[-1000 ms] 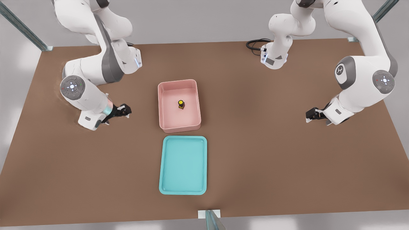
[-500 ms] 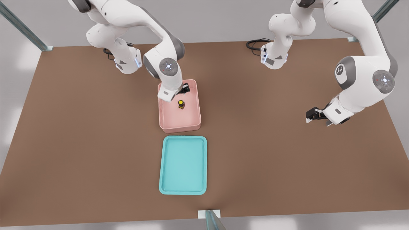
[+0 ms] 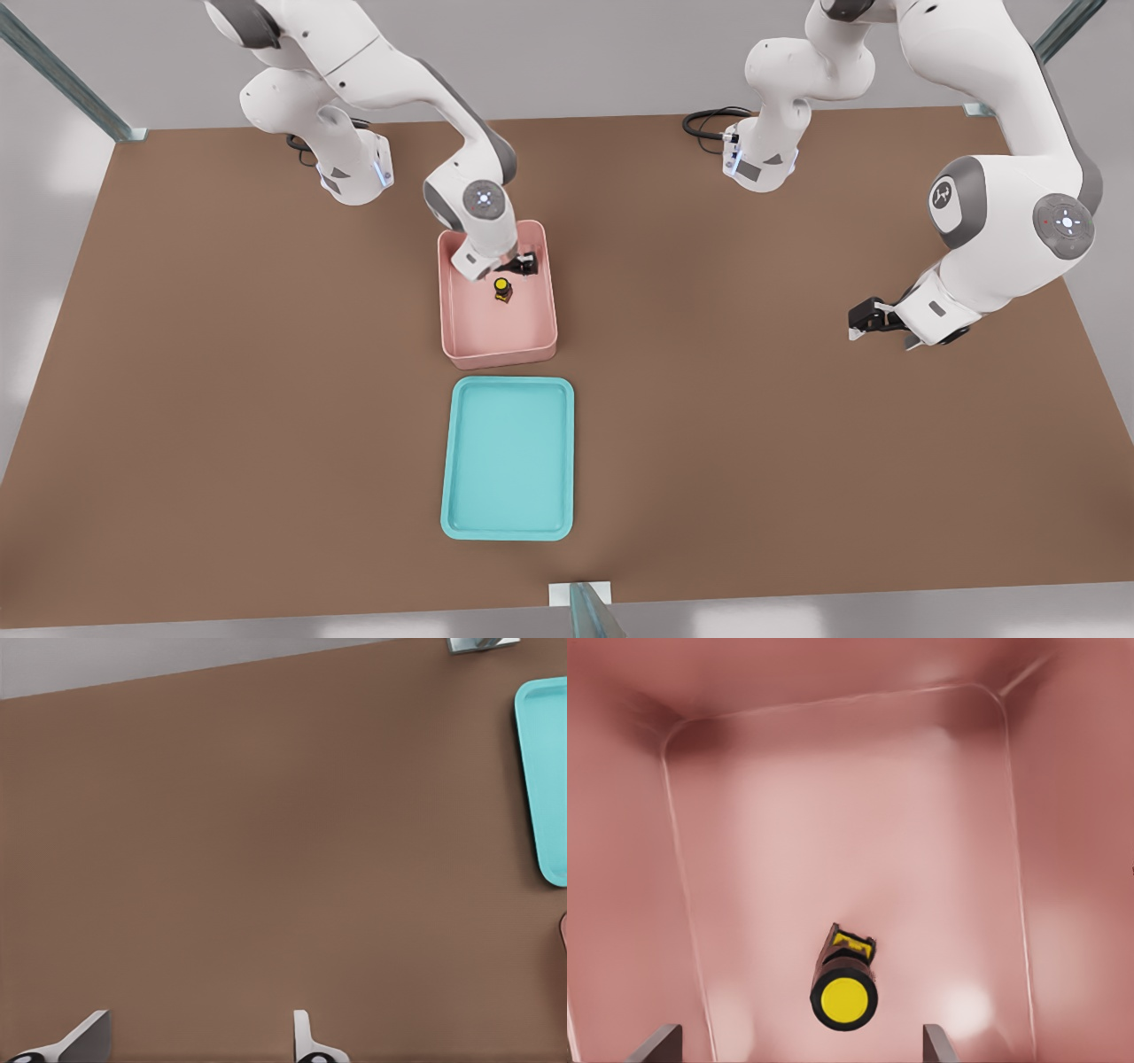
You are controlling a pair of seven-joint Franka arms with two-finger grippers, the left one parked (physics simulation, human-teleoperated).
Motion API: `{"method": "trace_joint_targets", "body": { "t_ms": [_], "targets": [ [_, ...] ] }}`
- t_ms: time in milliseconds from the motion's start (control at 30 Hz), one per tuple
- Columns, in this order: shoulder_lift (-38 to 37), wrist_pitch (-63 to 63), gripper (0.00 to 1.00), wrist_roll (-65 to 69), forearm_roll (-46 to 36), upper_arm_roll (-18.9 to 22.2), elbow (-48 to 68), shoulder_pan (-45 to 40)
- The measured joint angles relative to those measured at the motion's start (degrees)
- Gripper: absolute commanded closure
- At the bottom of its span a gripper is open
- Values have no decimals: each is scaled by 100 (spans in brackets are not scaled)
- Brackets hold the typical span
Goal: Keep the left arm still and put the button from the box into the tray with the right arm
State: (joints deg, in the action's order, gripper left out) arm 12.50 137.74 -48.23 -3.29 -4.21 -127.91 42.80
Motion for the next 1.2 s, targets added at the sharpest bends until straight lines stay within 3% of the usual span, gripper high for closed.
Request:
{"method": "trace_joint_targets", "body": {
  "t_ms": [500, 1200],
  "targets": [
    [550, 489, 0, -1049, 68, -14, -51, 175],
    [528, 779, 0, -1654, 174, 17, -391, -35]
  ]
}}
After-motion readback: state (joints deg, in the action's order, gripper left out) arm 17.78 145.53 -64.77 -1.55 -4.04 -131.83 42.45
